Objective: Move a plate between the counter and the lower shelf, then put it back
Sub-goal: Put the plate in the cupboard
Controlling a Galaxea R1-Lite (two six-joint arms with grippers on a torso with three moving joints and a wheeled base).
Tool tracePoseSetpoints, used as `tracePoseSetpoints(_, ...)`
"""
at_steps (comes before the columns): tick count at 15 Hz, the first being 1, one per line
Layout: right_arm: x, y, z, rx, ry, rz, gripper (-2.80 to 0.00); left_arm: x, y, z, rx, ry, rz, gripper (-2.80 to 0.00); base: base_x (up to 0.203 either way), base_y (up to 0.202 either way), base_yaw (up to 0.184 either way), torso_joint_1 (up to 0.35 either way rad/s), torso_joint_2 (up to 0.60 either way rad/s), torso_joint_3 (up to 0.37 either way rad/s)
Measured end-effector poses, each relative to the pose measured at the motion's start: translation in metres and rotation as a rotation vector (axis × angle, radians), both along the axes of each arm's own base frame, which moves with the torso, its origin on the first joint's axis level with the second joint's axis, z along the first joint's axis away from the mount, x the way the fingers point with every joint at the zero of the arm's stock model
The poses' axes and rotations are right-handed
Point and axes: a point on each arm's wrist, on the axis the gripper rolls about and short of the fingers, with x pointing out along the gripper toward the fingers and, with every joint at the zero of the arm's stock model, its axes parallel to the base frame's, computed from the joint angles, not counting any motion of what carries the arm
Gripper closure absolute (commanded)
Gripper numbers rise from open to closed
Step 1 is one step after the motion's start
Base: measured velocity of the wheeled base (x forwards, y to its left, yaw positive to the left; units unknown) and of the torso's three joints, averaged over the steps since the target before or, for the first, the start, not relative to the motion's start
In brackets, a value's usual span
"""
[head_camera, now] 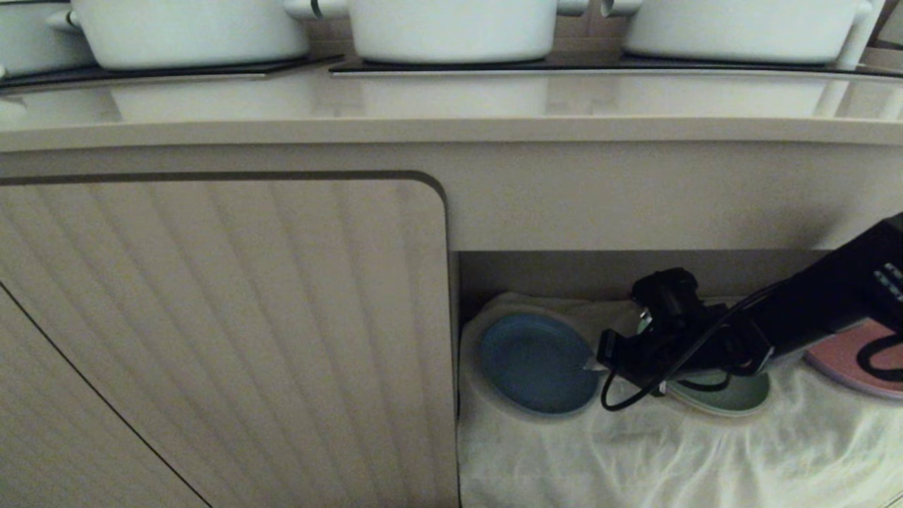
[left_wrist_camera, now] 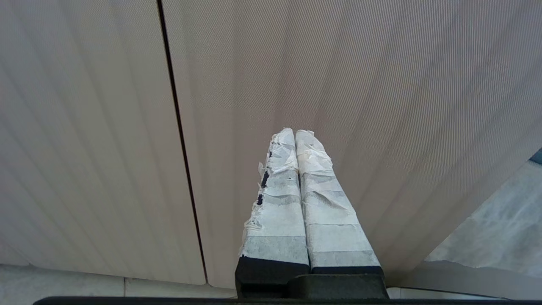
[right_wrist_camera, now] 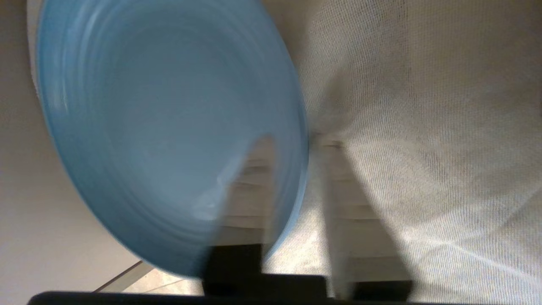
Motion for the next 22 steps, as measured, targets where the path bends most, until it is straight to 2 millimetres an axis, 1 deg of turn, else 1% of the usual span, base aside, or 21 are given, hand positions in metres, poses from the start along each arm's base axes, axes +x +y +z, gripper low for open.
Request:
tracePoseSetpoints(4, -0.001, 0.000, -0.002, -0.003, 0.007, 0.001, -2.80, 0.000, 0.000, 0.000, 0.000, 0.000, 0.000, 0.00, 0.000, 0.000, 0.000, 0.000, 0.00, 0.000)
tracePoseSetpoints(8, -0.006, -0.001, -0.003, -0.008, 0.019, 0.003, -2.80, 0.000, 0.000, 0.000, 0.000, 0.000, 0.000, 0.00, 0.000, 0.000, 0.000, 0.000, 0.00, 0.000)
tracePoseSetpoints(13, -0.013, -0.004, 0.002, -0.008, 0.015, 0.002, -2.80, 0.000, 0.000, 0.000, 0.000, 0.000, 0.000, 0.00, 0.000, 0.000, 0.000, 0.000, 0.00, 0.000)
tracePoseSetpoints(17, -0.025, -0.006, 0.007, -0.011, 0.017, 0.006, -2.80, 0.000, 0.000, 0.000, 0.000, 0.000, 0.000, 0.00, 0.000, 0.000, 0.000, 0.000, 0.00, 0.000)
tracePoseSetpoints(22, -0.045, -0.009, 0.012, -0.016, 0.031, 0.014, -2.80, 0.000, 0.000, 0.000, 0.001, 0.000, 0.000, 0.00, 0.000, 0.000, 0.000, 0.000, 0.00, 0.000)
